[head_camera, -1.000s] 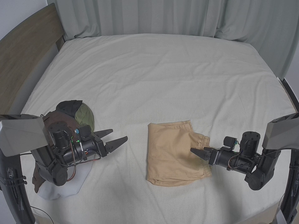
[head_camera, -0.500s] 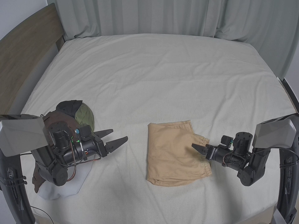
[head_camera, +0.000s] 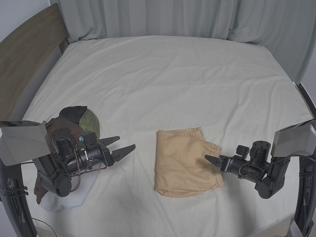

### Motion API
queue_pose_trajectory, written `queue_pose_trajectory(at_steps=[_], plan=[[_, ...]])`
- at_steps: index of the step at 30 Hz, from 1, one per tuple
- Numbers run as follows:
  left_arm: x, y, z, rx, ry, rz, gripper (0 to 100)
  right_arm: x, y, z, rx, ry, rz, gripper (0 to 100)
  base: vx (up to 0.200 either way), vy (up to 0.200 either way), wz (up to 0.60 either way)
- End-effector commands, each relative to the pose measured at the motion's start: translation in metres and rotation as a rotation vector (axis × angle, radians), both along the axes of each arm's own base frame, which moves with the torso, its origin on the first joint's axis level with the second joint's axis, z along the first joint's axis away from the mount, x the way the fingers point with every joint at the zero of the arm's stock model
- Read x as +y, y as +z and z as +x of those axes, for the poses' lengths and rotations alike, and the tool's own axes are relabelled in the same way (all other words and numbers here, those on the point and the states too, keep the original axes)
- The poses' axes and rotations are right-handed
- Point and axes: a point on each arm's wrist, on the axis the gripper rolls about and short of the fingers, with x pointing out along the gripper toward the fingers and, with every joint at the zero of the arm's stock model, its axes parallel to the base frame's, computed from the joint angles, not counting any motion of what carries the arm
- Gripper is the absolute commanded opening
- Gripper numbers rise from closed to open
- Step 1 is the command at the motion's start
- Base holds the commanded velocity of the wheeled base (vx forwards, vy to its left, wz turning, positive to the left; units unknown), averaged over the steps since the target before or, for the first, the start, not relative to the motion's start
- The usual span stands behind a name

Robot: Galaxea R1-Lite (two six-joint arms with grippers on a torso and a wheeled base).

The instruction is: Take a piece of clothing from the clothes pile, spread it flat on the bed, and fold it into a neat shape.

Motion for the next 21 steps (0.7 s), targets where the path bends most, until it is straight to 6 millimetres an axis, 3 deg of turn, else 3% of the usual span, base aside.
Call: queue_pose_trajectory(at_steps=[1,12,21], plan=[[0.001,0.009,-0.003,-0.068,-0.004,0.031,100,-0.009,0.019,-0.041,0.026,0.114,-0.03,100,0.0,0.0,0.0],[0.004,0.014,-0.009,-0.182,-0.01,0.129,100,-0.034,-0.008,-0.056,0.089,0.125,-0.173,100,0.0,0.0,0.0],[0.004,0.013,-0.009,-0.179,-0.012,0.129,100,-0.034,-0.026,-0.055,0.149,0.126,-0.179,100,0.0,0.0,0.0]])
